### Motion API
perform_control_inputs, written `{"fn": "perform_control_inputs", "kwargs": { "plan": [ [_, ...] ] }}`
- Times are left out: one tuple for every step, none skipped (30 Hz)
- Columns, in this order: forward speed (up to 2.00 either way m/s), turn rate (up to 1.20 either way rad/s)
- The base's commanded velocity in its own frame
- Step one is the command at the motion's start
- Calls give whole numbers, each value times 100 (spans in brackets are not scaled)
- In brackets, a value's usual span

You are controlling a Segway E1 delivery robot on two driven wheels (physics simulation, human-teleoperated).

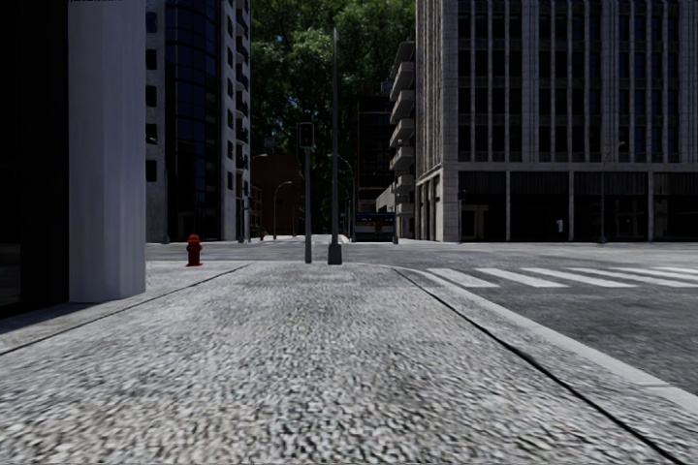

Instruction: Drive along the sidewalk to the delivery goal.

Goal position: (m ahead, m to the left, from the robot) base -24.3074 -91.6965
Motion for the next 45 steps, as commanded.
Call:
{"fn": "perform_control_inputs", "kwargs": {
  "plan": [
    [200,0],
    [200,0],
    [200,0],
    [200,0],
    [200,0],
    [200,0],
    [200,0],
    [200,0],
    [200,0],
    [200,0],
    [200,0],
    [200,0],
    [200,0],
    [200,0],
    [200,0],
    [200,0],
    [200,0],
    [200,0],
    [200,0],
    [200,0],
    [200,0],
    [200,0],
    [200,0],
    [200,0],
    [200,0],
    [200,0],
    [200,0],
    [200,0],
    [200,0],
    [200,0],
    [200,0],
    [200,0],
    [200,0],
    [200,0],
    [200,0],
    [200,-7],
    [200,-17],
    [200,-17],
    [200,-22],
    [200,-26],
    [200,-35],
    [200,-35],
    [200,-46],
    [200,-54],
    [200,-56]
  ]
}}
